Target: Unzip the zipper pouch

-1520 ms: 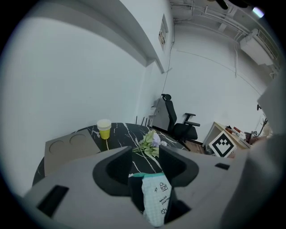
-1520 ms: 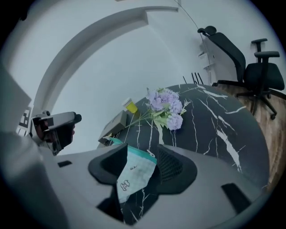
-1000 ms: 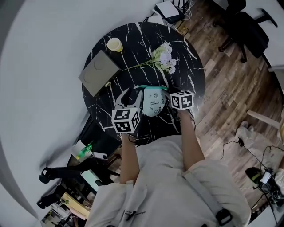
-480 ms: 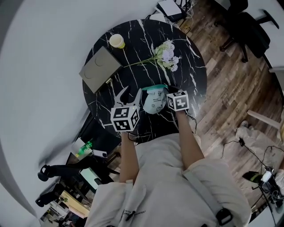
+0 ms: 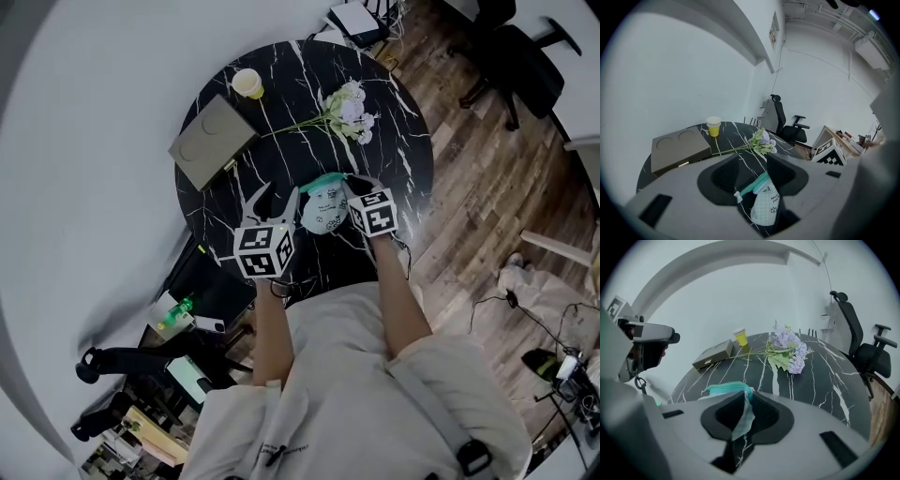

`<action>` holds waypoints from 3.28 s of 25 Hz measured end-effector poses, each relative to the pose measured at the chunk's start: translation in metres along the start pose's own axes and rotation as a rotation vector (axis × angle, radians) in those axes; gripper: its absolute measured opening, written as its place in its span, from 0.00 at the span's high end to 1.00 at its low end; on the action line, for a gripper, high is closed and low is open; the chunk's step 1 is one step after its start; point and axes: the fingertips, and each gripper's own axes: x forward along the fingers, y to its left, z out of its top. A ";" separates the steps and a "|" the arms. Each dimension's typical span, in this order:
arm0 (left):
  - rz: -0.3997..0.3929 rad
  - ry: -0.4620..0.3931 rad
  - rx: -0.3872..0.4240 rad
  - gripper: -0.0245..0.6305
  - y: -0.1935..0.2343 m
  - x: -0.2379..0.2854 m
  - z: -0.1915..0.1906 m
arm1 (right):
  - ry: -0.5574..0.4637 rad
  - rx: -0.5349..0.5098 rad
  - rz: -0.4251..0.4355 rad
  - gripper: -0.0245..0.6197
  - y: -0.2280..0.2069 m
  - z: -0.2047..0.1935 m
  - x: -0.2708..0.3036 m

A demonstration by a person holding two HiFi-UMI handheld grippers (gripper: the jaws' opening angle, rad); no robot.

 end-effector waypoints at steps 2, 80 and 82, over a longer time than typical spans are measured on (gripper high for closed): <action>0.000 -0.010 0.001 0.67 -0.003 -0.009 -0.001 | -0.025 -0.024 -0.002 0.87 0.006 0.005 -0.010; -0.597 0.082 0.759 0.84 -0.117 -0.188 -0.115 | -0.237 -0.661 0.531 0.93 0.236 -0.043 -0.210; -0.609 0.074 0.751 0.76 -0.122 -0.188 -0.115 | -0.206 -0.712 0.493 0.93 0.235 -0.047 -0.207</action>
